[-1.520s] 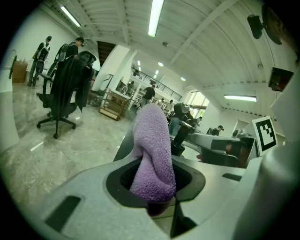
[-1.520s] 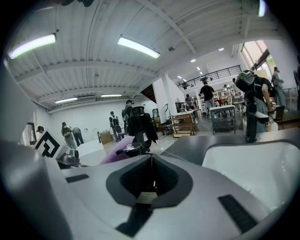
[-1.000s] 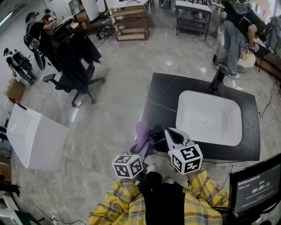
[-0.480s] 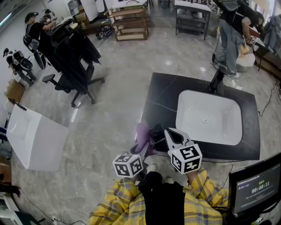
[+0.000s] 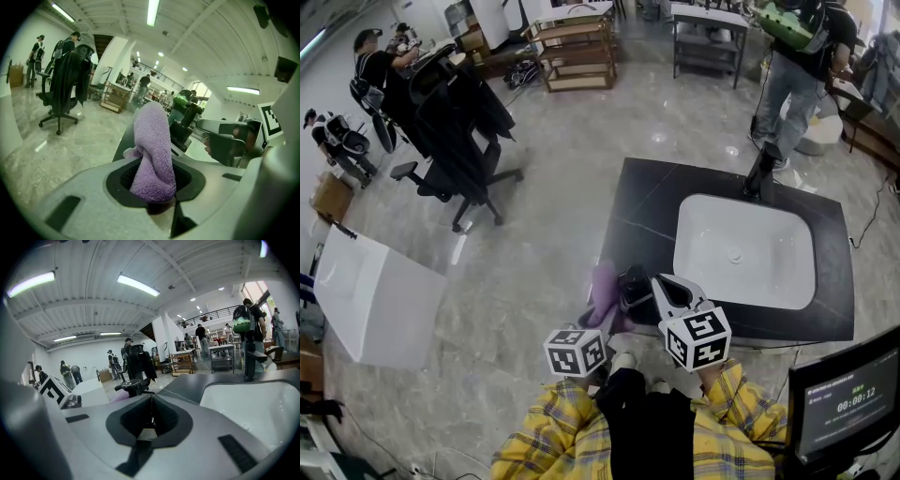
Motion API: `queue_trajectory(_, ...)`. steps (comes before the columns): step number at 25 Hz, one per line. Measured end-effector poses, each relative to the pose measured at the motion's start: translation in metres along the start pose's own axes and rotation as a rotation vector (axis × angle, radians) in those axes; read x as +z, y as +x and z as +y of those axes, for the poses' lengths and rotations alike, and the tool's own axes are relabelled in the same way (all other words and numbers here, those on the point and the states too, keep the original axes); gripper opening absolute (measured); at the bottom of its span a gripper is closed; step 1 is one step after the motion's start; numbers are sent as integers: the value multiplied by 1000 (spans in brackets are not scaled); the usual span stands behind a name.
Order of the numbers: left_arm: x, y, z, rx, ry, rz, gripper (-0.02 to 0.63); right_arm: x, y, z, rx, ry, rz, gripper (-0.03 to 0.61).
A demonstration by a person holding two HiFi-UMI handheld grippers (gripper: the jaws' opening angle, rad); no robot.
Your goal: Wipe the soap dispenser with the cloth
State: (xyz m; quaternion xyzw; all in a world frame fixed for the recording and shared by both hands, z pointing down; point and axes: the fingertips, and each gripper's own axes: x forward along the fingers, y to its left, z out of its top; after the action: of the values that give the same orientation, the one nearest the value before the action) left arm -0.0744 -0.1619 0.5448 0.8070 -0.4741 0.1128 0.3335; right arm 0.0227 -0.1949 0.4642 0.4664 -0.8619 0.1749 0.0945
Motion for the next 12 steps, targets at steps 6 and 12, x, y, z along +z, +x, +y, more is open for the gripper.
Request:
queue_trajectory(6, -8, 3, 0, 23, 86, 53, 87, -3, -5, -3, -2, 1, 1, 6)
queue_trajectory(12, 7, -6, 1, 27, 65, -46, 87, -5, -1, 4, 87, -23, 17, 8)
